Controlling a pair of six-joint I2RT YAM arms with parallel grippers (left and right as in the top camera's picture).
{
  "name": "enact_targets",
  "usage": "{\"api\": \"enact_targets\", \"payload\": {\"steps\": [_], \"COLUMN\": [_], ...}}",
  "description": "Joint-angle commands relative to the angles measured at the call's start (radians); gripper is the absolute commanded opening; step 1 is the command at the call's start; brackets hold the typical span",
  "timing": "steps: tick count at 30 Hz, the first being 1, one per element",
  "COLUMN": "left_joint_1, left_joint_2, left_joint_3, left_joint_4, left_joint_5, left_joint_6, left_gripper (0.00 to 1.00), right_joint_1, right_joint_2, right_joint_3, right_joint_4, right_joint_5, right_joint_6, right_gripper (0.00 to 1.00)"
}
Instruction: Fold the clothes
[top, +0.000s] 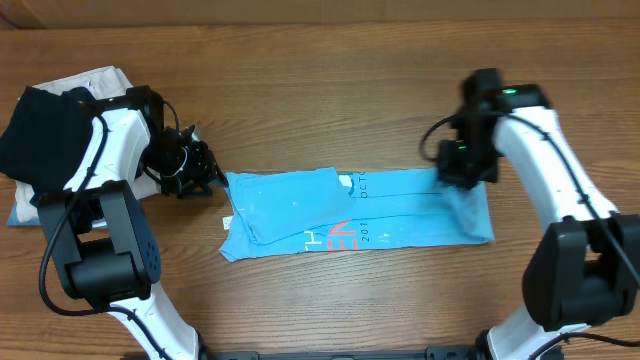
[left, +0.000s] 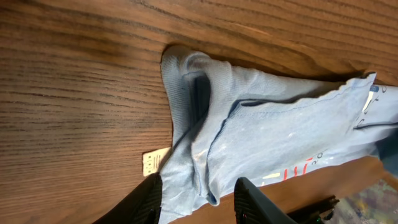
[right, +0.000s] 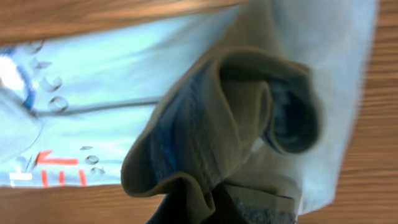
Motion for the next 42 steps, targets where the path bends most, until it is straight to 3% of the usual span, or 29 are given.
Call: {"api": "enact_targets", "payload": {"steps": [1, 9, 15, 18, 23, 42], "left_joint_1": [-0.005, -0.005, -0.005, -0.005, -0.006, -0.030], "left_joint_2": [-0.034, -0.034, -0.034, -0.034, -0.034, -0.034], "left_joint_3": [0.023, 0.023, 0.023, 0.023, 0.023, 0.018], "left_joint_4": [-0.008, -0.022, -0.024, -0.024, -0.024, -0.071], "left_joint_5": [0.011, 0.010, 0.010, 0.008, 0.008, -0.053], "left_joint_6": [0.019, 0.019, 0.020, 0.027, 0.027, 0.046], "left_gripper": [0.41, 0.41, 0.41, 0.41, 0.41, 0.46], "right_joint_1": [0.097, 0.242, 0.270, 0.273, 0.273, 0.268], "right_joint_2": [0.003, 0.023, 0.057, 0.063, 0.063, 0.063], "right_joint_3": [0.021, 0.021, 0.021, 0.021, 0.021, 0.021], "right_joint_4": [0.013, 0.080, 0.122, 0.146, 0.148, 0.137], "right_joint_5": [-0.002, -0.002, -0.002, -0.006, -0.021, 0.042], "right_joint_6": [0.051, 0.084, 0.083, 0.082, 0.037, 0.054], "right_gripper": [0.04, 0.06, 0.07, 0.27, 0.38, 0.43]}}
